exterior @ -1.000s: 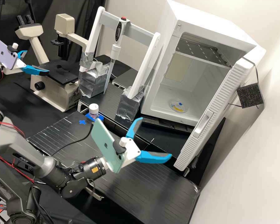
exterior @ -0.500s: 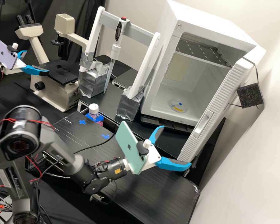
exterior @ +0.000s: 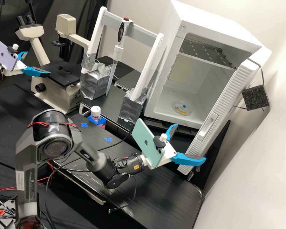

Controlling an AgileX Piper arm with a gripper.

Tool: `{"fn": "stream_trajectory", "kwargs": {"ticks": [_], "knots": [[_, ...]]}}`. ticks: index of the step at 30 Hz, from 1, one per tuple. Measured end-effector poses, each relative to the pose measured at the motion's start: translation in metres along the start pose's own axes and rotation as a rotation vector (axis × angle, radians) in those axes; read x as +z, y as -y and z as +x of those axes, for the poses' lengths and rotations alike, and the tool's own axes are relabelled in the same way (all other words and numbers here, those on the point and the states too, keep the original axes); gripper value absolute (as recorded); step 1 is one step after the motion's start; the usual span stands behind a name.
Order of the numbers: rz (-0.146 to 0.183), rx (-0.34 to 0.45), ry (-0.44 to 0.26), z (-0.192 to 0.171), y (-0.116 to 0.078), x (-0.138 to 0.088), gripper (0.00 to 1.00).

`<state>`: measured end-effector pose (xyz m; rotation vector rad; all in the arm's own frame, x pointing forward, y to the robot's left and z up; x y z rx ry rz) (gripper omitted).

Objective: Close the door

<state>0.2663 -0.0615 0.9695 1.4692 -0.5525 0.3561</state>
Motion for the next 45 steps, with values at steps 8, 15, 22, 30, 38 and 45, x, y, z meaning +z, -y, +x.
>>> {"fn": "stream_trajectory", "kwargs": {"ticks": [8,15,22,30,38,45], "knots": [[0.036,-0.006,-0.003,0.001,0.000,-0.003,1.00],[0.113,-0.028,-0.035,-0.011,-0.006,-0.016,1.00],[0.155,-0.056,-0.122,-0.027,-0.011,-0.043,1.00],[0.186,-0.088,-0.217,-0.036,-0.011,-0.069,1.00],[0.227,-0.152,-0.261,-0.039,0.000,-0.089,1.00],[0.256,-0.209,-0.331,-0.037,0.011,-0.113,1.00]]}}
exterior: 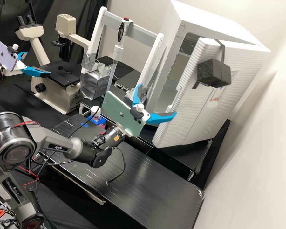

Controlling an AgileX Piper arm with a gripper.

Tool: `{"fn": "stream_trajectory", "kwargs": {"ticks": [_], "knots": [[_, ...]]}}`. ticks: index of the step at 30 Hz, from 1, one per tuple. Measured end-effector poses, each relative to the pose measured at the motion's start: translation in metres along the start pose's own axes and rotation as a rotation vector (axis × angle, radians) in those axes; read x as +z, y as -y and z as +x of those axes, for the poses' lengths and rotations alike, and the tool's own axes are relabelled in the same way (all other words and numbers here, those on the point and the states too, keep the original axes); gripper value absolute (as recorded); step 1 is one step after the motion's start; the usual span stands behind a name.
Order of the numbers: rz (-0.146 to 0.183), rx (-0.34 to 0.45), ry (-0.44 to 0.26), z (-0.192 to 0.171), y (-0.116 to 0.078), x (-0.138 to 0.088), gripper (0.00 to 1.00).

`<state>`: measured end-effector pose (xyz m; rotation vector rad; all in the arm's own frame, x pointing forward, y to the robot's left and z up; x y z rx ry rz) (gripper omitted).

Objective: Close the door

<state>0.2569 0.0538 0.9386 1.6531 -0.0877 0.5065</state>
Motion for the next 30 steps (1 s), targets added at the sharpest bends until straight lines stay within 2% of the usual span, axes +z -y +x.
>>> {"fn": "stream_trajectory", "kwargs": {"ticks": [5,14,21,28,30], "knots": [[-0.003,-0.035,-0.065,0.010,0.006,-0.013,1.00],[-0.009,-0.080,-0.085,0.030,0.015,-0.007,1.00],[0.055,-0.146,-0.111,0.059,0.025,0.006,1.00],[0.096,-0.185,-0.105,0.074,0.031,0.016,1.00],[0.096,-0.184,-0.097,0.072,0.029,0.019,1.00]]}}
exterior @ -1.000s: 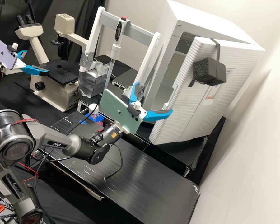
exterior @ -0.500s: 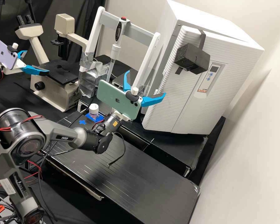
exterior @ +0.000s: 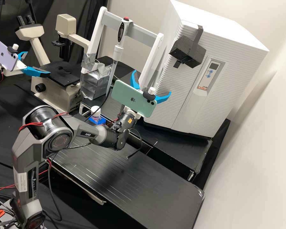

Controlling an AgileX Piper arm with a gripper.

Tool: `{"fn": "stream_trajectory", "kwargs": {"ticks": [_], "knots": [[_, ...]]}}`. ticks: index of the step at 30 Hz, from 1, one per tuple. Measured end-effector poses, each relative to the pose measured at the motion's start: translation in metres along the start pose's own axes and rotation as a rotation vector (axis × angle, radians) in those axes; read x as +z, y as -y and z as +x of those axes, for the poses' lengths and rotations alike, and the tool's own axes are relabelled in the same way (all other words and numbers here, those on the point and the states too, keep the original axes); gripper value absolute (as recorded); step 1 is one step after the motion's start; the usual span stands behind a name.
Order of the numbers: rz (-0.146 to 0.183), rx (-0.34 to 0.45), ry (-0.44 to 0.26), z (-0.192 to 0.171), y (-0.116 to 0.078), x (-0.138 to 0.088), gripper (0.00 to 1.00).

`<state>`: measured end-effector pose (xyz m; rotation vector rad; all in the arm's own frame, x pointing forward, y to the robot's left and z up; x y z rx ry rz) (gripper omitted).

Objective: Close the door

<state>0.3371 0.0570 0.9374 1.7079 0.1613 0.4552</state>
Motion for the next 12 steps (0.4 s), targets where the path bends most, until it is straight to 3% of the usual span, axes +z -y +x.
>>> {"fn": "stream_trajectory", "kwargs": {"ticks": [4,8,12], "knots": [[0.009,0.025,0.054,-0.016,-0.004,0.006,1.00],[-0.002,0.130,0.128,-0.041,-0.010,0.006,1.00],[0.024,0.215,0.125,-0.068,-0.013,0.008,1.00]]}}
